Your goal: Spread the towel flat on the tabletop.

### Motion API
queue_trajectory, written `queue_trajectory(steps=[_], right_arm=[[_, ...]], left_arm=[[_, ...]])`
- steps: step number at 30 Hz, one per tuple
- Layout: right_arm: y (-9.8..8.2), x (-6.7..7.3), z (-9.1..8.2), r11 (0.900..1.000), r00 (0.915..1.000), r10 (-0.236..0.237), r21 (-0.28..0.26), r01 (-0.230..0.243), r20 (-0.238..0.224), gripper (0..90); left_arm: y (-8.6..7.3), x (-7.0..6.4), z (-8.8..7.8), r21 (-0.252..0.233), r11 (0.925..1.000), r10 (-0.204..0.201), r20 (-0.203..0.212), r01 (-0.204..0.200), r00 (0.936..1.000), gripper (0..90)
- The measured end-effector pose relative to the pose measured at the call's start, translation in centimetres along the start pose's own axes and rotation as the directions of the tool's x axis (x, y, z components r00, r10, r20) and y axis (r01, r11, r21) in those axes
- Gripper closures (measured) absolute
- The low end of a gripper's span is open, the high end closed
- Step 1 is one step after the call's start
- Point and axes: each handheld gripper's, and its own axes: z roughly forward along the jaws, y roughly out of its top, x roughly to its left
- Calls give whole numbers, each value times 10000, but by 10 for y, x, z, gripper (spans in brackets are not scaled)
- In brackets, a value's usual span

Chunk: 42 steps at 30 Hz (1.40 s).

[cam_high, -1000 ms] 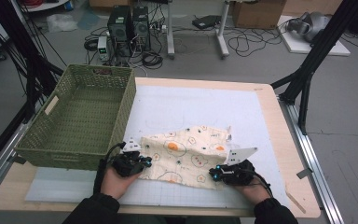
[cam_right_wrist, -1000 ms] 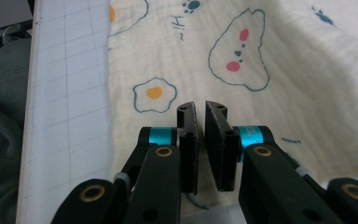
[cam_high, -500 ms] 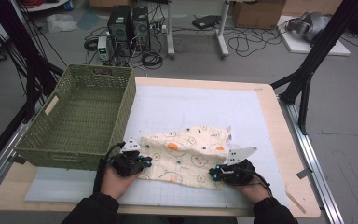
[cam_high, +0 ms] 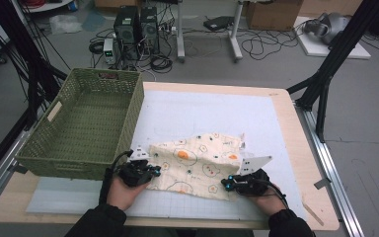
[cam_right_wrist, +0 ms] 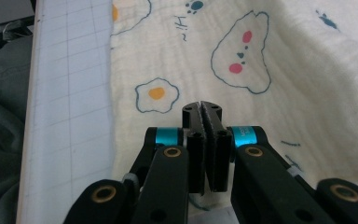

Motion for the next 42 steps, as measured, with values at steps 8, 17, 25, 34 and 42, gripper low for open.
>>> queue_trajectory(steps=[8,17,25,34,42], right_arm=[[1,6,-9,9998,9992,-158,-160,152,-364,889],[-7,23,-28,9992,9985,-240,-345,223,-486,889],[-18,39,-35,9997,9976,-229,-40,226,-656,886],[-4,11,-39,9977,9995,276,-607,-286,-176,683],[9,-37,-28,9944,9946,807,-737,-759,653,629]], left_arm=[[-1,-10,-12,-279,9996,-16,162,21,9999,889],[-5,-23,-25,-293,9996,52,673,-33,9977,889],[-12,-34,-32,-208,9997,148,1073,-126,9941,869],[5,-19,-22,-738,9973,72,730,-18,9973,746],[34,-1,4,-1317,9898,-510,259,540,9984,674]])
